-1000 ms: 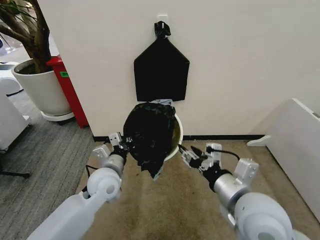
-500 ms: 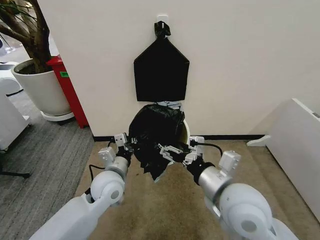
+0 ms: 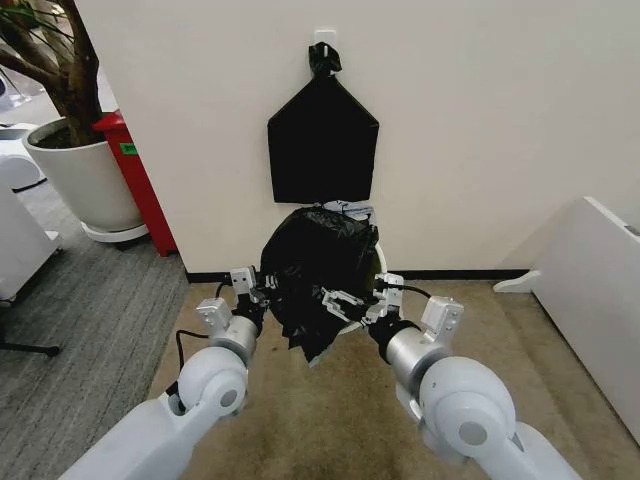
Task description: Place the garbage bag over the trash bin.
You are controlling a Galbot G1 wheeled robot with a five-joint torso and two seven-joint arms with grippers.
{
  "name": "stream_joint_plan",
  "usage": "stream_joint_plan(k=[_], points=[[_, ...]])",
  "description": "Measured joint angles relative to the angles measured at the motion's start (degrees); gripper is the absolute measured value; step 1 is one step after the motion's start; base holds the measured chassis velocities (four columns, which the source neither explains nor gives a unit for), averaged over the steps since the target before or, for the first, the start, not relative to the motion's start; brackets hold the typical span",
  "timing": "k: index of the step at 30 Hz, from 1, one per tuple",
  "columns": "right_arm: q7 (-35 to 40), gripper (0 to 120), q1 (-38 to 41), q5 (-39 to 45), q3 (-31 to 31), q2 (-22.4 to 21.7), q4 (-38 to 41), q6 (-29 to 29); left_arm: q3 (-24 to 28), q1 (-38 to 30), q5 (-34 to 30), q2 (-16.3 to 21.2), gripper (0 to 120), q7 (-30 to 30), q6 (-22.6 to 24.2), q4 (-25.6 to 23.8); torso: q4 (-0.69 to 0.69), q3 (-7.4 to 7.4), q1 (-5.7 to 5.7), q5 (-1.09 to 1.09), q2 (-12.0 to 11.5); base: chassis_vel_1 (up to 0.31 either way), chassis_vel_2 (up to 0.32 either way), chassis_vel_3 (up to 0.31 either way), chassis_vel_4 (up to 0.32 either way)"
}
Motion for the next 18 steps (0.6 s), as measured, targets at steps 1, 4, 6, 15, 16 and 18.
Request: stream_joint_plan(k=[1, 4, 6, 15, 16, 18], points=[[0.2, 82, 0.2, -0.1, -0.1, 0.1, -0.2, 0.0, 0.0, 0.0, 0.0, 0.0, 0, 0.1, 0.0, -0.1, 0.0, 0.0, 0.0, 0.0, 0.0, 0.0, 0.0, 0.0, 0.0], [0.5, 75, 0.5, -0.2, -0.3, 0.2, -0.5, 0.0, 0.0, 0.0, 0.0, 0.0, 0, 0.4, -0.2, -0.1, 0.0, 0.0, 0.0, 0.0, 0.0, 0.0, 0.0, 0.0, 0.0], [0.9, 68, 0.9, -0.2, -0.5, 0.2, -0.6, 0.0, 0.1, 0.0, 0.0, 0.0, 0, 0.7, -0.5, -0.1, 0.0, 0.0, 0.0, 0.0, 0.0, 0.0, 0.0, 0.0, 0.0], [-3.0, 32, 1.5, -5.2, -1.3, 0.1, -3.1, -0.4, 0.3, -0.5, -0.4, -0.1, 0, 1.7, -0.6, 0.5, 0.01, 0.0, 0.0, 0.0, 0.0, 0.0, 0.0, 0.0, 0.0], [-4.1, 30, 1.5, -6.7, -1.3, 0.0, -3.5, -0.7, 0.4, -0.7, -0.6, -0.1, 0, 1.7, -0.6, 0.6, 0.01, 0.0, 0.0, 0.0, 0.0, 0.0, 0.0, 0.0, 0.0], [-5.7, 25, 1.3, -8.8, -1.4, -0.3, -4.0, -1.0, 0.4, -0.9, -0.7, -0.2, 0, 1.8, -0.6, 0.8, 0.01, 0.0, 0.0, 0.0, 0.0, 0.0, 0.0, 0.0, 0.0]])
